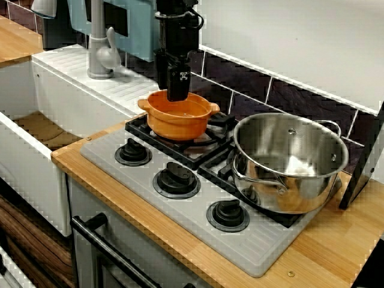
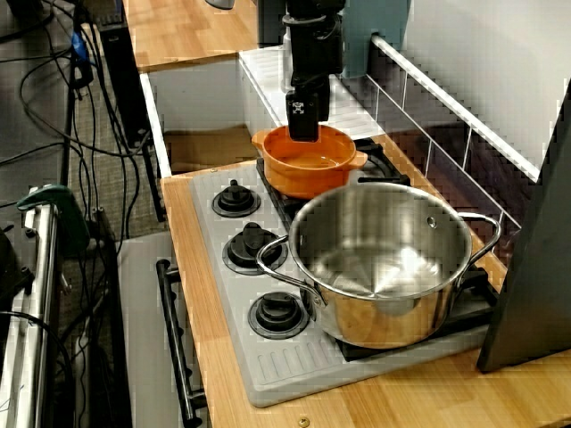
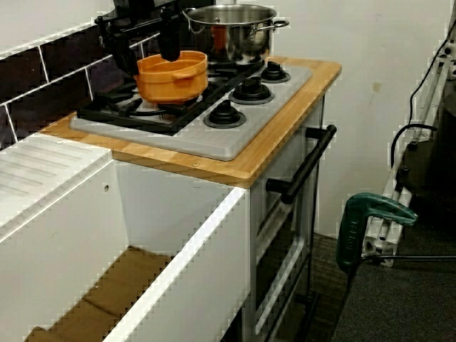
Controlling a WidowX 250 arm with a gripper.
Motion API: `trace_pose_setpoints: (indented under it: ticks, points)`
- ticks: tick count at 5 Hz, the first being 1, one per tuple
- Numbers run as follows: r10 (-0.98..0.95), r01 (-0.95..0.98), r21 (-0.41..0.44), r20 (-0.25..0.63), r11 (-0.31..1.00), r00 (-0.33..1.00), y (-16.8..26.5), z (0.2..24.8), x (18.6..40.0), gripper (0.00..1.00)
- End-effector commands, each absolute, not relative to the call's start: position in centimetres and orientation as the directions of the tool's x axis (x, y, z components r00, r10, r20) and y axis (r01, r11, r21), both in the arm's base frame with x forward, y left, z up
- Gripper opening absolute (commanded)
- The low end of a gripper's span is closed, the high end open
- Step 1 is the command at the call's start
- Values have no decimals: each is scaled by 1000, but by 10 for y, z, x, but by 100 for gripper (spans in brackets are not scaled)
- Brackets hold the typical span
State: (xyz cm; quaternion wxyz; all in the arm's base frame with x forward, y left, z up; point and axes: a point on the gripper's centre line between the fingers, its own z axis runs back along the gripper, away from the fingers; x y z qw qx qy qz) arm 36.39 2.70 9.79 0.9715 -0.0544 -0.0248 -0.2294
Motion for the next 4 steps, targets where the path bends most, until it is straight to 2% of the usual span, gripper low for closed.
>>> trace_pose_setpoints:
  ticks: [1, 4]
  points:
    - [-411, 415, -76, 69, 906, 909, 20, 107, 370, 100]
    - [-348, 351, -89, 46, 932, 936, 23, 102, 373, 100]
